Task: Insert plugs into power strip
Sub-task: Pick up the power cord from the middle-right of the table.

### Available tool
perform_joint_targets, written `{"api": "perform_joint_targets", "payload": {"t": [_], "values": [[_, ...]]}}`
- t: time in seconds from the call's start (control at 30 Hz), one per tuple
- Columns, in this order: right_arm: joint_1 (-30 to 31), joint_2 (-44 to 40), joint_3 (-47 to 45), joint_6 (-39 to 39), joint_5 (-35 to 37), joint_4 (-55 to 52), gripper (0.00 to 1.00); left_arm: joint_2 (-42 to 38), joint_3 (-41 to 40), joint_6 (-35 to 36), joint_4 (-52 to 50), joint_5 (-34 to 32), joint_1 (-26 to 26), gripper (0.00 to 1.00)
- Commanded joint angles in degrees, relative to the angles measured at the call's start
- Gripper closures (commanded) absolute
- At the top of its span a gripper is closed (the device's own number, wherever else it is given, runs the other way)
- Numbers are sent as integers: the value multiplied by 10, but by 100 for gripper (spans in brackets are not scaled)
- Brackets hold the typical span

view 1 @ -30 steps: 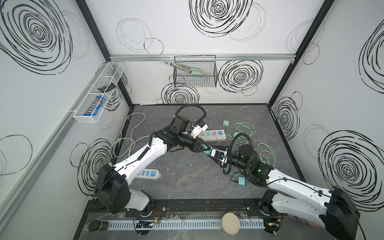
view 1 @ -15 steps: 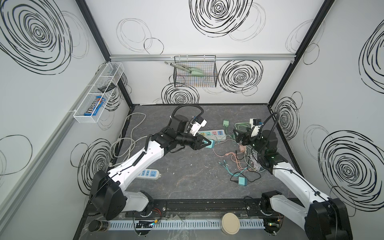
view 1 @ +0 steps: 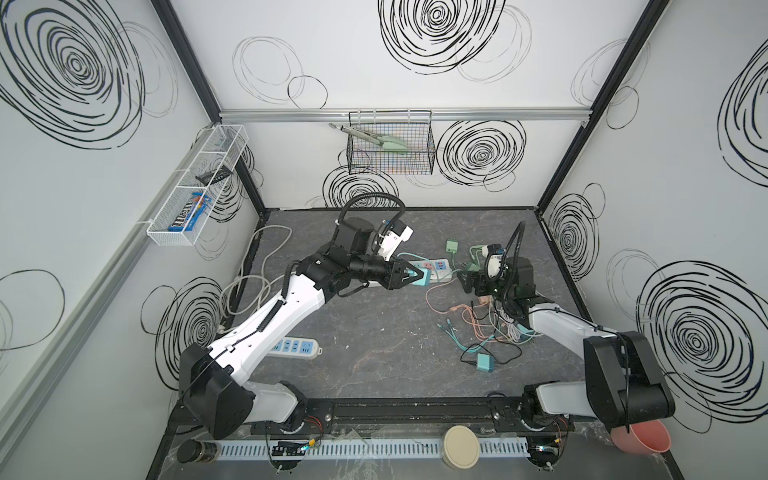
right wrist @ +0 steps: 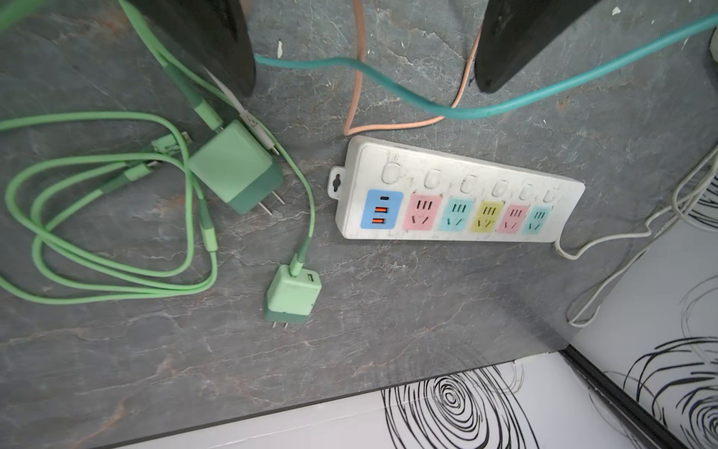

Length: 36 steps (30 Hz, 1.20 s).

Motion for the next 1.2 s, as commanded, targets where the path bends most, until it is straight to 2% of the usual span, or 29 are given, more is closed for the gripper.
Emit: {"api": "perform_joint_targets", "payload": {"t": [0.0, 0.17, 0.37, 0.43, 0.5, 0.6, 0.7, 0.77, 0.9, 1.0, 1.17], "values": [[11, 6, 10, -29, 2, 23, 9, 7, 26, -9, 12, -5, 5, 100], [10, 27, 19, -14, 47, 42, 15, 5, 44, -10, 10, 29, 6, 100], [21, 79, 53, -17, 77, 70, 43, -15, 50, -8, 10, 83, 10, 100], [22, 80, 65, -19, 93, 80, 63, -26, 47, -8, 13, 92, 13, 100], [21, 64, 86, -26, 109, 70, 76, -34, 45, -2, 8, 82, 19, 100], [18, 26, 137, -52, 128, 40, 85, -33, 61, 0, -5, 53, 30, 100], [17, -4, 188, -91, 160, 29, 89, -26, 93, -1, -1, 28, 21, 100], [17, -17, 208, -129, 187, 60, 90, -23, 106, -2, 17, 18, 7, 100], [1, -9, 301, -164, 227, 63, 93, 4, 161, 24, -7, 0, -20, 100], [-8, 12, 382, -179, 218, 58, 94, 21, 198, 44, -37, -35, -30, 100], [-4, 32, 491, -170, 155, 73, 95, 27, 235, 56, -55, -67, -27, 100]]}}
